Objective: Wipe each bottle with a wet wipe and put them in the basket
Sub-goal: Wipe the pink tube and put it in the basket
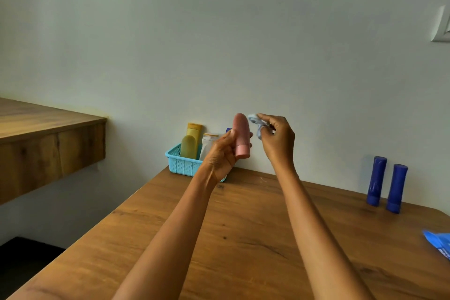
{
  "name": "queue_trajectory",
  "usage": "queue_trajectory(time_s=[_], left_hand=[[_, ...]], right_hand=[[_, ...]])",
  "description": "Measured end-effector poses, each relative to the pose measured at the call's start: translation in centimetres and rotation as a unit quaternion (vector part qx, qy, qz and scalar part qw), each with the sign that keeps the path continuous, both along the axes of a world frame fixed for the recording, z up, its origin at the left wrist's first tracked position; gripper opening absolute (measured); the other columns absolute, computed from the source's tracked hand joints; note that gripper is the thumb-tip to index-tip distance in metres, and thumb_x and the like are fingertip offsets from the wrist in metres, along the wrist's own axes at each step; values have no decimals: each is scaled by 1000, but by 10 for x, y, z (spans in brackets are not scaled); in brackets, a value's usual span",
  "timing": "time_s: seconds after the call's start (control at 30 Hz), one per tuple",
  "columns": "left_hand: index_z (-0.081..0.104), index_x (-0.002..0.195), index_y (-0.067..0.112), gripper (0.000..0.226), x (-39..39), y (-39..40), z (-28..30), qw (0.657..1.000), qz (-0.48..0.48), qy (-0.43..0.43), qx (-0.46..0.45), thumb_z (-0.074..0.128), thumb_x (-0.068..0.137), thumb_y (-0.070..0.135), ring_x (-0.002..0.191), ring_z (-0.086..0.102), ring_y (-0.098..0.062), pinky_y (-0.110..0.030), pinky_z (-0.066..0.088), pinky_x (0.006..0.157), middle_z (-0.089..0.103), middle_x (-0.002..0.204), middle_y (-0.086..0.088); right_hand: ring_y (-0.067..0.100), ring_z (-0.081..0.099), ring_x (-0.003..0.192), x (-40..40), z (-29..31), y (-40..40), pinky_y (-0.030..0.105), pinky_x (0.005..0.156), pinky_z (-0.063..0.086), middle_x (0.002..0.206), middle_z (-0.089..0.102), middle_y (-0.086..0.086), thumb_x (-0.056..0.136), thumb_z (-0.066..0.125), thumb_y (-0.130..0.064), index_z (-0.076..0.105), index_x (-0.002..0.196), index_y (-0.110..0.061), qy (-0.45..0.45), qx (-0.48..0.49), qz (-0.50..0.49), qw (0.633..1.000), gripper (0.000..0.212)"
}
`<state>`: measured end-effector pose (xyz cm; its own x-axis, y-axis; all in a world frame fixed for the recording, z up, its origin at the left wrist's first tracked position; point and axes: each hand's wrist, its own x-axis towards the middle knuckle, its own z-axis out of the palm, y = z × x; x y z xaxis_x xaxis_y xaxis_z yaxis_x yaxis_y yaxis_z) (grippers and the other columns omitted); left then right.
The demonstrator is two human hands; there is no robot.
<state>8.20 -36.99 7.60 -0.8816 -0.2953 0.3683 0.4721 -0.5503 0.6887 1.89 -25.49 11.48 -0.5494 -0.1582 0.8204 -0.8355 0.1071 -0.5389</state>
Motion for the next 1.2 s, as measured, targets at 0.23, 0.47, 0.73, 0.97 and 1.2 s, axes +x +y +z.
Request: queue_trajectory(time_s=[0.23, 0.47, 0.73, 0.97, 1.2], left_hand=[[56, 115, 10, 39, -12, 4, -9, 997, -20, -35, -68, 59, 80, 26, 88, 68, -23, -32, 56, 76, 68, 107, -15], [62, 103, 10, 21, -10, -11, -8, 998, 44, -30, -17, 43, 97, 16, 67, 68, -13, -25, 56, 59, 70, 81, -6], [52, 122, 1, 32, -3, -14, -10, 996, 34, -81, -18, 48, 96, 19, 73, 68, -19, -27, 57, 62, 69, 90, -12], [57, 104, 7, 16, -5, 0, -8, 992, -47, -98, -70, 49, 93, 15, 76, 71, -19, -30, 58, 67, 74, 83, -10], [52, 116, 4, 26, -15, -1, -6, 992, 26, -108, -58, 52, 94, 16, 84, 65, -26, -35, 56, 74, 64, 98, -17]], right_hand=[[15, 55, 108, -11, -9, 9, -3, 76, 39, 124, 58, 10, 93, 50, -3, 59, 123, -6, 6, 33, 36, 999, 32], [15, 62, 83, 8, -24, -12, 6, 65, 42, 97, 69, 10, 85, 60, 0, 71, 103, -6, 51, 93, 38, 994, 22], [2, 57, 66, 6, -30, -14, 1, 55, 37, 85, 70, 7, 85, 53, -2, 72, 82, -6, -27, 21, 5, 999, 19], [20, 56, 110, -9, -27, -1, 30, 91, 50, 122, 58, 10, 92, 46, 5, 57, 126, -10, -48, 42, 17, 998, 39], [17, 59, 82, -5, -31, -5, 19, 68, 44, 94, 64, 11, 86, 55, 3, 69, 110, -8, 13, 63, -16, 998, 29]])
